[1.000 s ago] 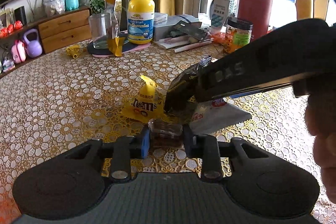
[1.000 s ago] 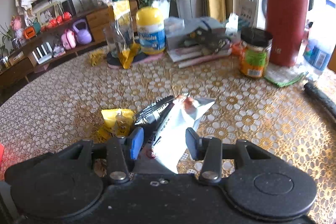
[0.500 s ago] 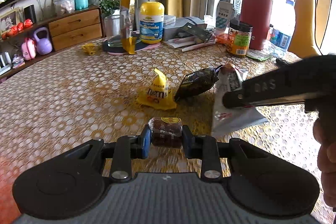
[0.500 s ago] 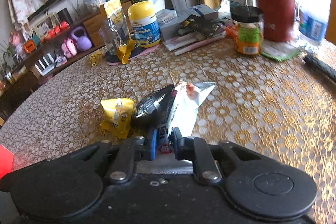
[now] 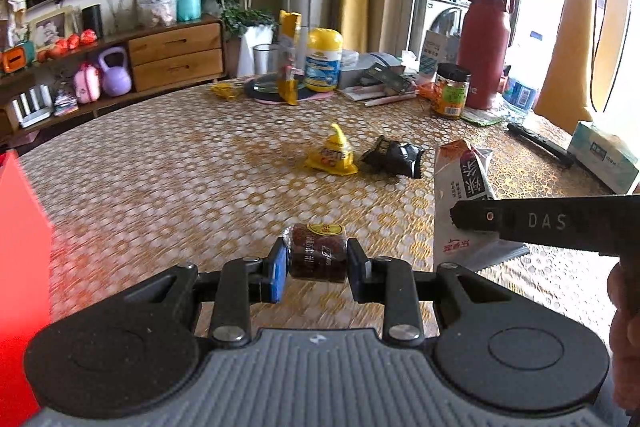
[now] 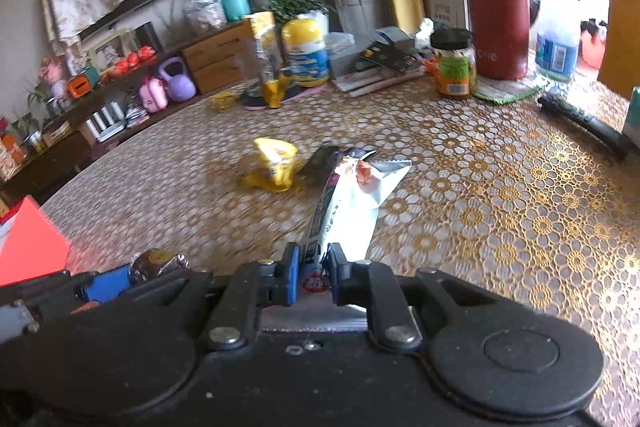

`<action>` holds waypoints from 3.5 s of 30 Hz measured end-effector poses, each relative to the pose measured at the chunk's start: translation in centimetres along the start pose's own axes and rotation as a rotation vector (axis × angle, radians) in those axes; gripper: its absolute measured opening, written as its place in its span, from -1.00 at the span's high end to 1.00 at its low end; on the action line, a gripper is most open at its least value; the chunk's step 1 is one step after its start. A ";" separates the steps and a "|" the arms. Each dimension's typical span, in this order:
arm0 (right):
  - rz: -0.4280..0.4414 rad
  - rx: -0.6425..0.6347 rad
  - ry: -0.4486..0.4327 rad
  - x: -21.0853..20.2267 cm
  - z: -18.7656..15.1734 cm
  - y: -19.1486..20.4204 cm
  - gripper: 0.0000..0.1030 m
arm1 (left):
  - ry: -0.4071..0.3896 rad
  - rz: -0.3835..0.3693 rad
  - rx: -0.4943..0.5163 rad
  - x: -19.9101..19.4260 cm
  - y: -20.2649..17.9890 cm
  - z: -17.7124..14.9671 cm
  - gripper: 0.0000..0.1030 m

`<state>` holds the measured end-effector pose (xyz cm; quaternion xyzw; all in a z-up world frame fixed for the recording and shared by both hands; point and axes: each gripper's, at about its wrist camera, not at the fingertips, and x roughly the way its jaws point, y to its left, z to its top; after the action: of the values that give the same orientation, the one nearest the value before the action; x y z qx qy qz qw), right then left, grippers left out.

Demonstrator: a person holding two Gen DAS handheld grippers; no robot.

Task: Organize snacks
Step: 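Close the left tool on the brown cake while the right tool grasps the white snack bag, then carry the brown cake with the left tool over the box while the right tool carries the white bag, then lower and release the brown cake from the left tool while the right tool releases the white bag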

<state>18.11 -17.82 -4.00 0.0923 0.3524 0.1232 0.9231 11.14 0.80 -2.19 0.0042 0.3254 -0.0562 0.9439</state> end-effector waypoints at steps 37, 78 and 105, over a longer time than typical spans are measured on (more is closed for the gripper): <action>0.379 -0.433 -0.076 -7.6 -2.3 20.9 0.76 | -0.207 0.303 -0.241 -16.3 14.7 -1.8 0.42; 0.433 -0.662 0.257 4.9 -3.1 35.3 0.77 | 0.192 0.414 -0.441 -8.4 29.0 -3.0 0.42; 0.384 -0.449 -0.008 -2.6 -0.2 26.2 0.54 | 0.021 0.433 -0.393 -12.0 24.5 -2.7 -0.31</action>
<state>11.86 6.36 4.24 -0.0489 0.2888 0.3704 0.8815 2.78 26.50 2.40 -0.1088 0.3312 0.2105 0.9133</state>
